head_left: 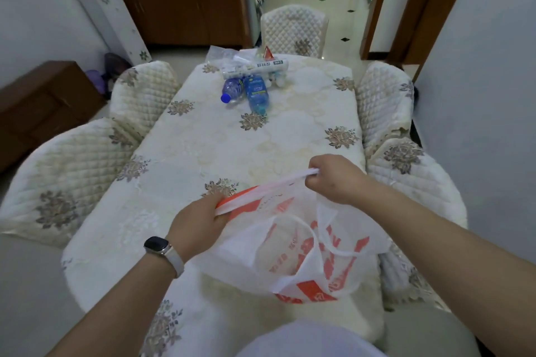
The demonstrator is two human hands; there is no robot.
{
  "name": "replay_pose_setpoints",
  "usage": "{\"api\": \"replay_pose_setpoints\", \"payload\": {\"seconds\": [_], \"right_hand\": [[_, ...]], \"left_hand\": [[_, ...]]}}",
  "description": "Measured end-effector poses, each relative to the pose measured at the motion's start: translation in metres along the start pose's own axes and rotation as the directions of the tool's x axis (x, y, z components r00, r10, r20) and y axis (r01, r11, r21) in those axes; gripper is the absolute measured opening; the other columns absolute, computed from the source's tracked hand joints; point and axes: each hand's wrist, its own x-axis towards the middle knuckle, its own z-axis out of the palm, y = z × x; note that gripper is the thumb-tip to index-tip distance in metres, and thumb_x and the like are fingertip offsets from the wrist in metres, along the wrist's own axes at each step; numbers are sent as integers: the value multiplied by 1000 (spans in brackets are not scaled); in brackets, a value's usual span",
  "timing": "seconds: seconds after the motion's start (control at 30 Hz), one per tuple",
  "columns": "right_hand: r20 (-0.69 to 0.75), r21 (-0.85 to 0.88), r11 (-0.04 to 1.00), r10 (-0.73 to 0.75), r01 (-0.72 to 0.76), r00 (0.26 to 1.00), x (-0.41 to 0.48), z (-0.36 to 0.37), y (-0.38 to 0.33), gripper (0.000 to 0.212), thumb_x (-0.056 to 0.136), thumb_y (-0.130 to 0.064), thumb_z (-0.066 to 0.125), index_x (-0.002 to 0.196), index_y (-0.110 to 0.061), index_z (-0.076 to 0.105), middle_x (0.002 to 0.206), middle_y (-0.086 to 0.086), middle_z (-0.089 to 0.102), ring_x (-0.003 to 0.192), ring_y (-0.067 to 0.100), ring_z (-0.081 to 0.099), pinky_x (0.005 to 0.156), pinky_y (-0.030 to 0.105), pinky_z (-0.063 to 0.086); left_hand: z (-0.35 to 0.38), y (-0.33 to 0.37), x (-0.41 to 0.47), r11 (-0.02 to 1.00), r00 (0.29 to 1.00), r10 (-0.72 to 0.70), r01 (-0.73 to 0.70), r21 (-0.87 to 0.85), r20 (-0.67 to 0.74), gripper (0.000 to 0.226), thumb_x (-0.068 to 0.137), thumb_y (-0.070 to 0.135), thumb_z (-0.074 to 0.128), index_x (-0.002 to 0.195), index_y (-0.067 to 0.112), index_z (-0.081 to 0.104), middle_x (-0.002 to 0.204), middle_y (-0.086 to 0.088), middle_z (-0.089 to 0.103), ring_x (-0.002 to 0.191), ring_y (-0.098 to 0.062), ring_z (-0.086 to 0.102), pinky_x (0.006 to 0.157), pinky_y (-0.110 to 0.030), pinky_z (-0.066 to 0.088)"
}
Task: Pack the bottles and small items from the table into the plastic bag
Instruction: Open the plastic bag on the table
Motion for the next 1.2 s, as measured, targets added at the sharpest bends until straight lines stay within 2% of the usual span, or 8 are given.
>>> {"api": "replay_pose_setpoints", "payload": {"seconds": [0.23,0.37,0.57,0.73,0.9,0.97,1.07,1.2], "right_hand": [[173,-41,991,-118,127,978,-4,5,-16,5,81,-20,55,77,-20,54,77,-1,57,75,22,54,64,34,44],[45,-114,960,-252,256,967,-9,10,-17,28,80,-28,59,107,-19,59,99,1,56,89,24,56,75,38,47],[-456,-253,808,-585,532,670,-54,43,-1,19,80,-16,63,93,-2,67,91,13,61,80,31,57,71,41,46],[-78,-251,747,-649,615,756,-67,119,16,12,81,-15,54,85,-6,61,91,12,59,78,29,54,67,41,47],[127,-223,808,-530,545,838,-24,169,0,36,81,-21,56,115,-7,57,130,15,53,118,35,51,85,47,54],[212,-222,811,-502,542,838,-3,185,-8,54,88,-30,55,138,-13,45,153,15,35,141,34,30,111,50,36],[356,-236,841,-392,487,848,15,206,-13,72,92,-48,48,153,-26,18,165,4,1,151,26,2,113,50,29],[449,-266,869,-271,417,852,7,224,-4,78,80,-53,54,145,-33,17,162,2,16,131,31,45,85,43,52]], "left_hand": [[18,68,12,983,978,178,-173,-55,105,78,83,54,65,148,32,29,132,10,51,118,-12,52,91,-34,47],[28,96,38,964,967,252,-247,-101,43,13,95,31,48,101,22,55,81,3,59,79,-28,59,58,-36,42],[22,80,61,964,986,165,-160,-213,4,26,95,20,49,70,20,42,64,0,51,63,-25,51,56,-38,38],[11,63,72,964,999,21,-13,-267,27,23,95,16,46,73,11,52,70,-4,57,66,-19,53,55,-33,36],[8,44,69,943,993,-85,107,-316,82,27,98,22,47,82,5,62,77,-11,64,73,-29,61,66,-42,48],[10,35,64,935,987,-130,153,-319,94,28,98,24,47,84,7,64,76,-8,65,70,-26,61,64,-38,48],[10,17,57,941,984,-167,177,-290,60,26,99,22,48,81,12,64,73,-2,63,68,-21,60,61,-33,46],[4,-11,52,973,984,-178,173,-153,-16,22,97,16,46,80,11,59,72,-2,59,67,-21,53,55,-29,36]]}}
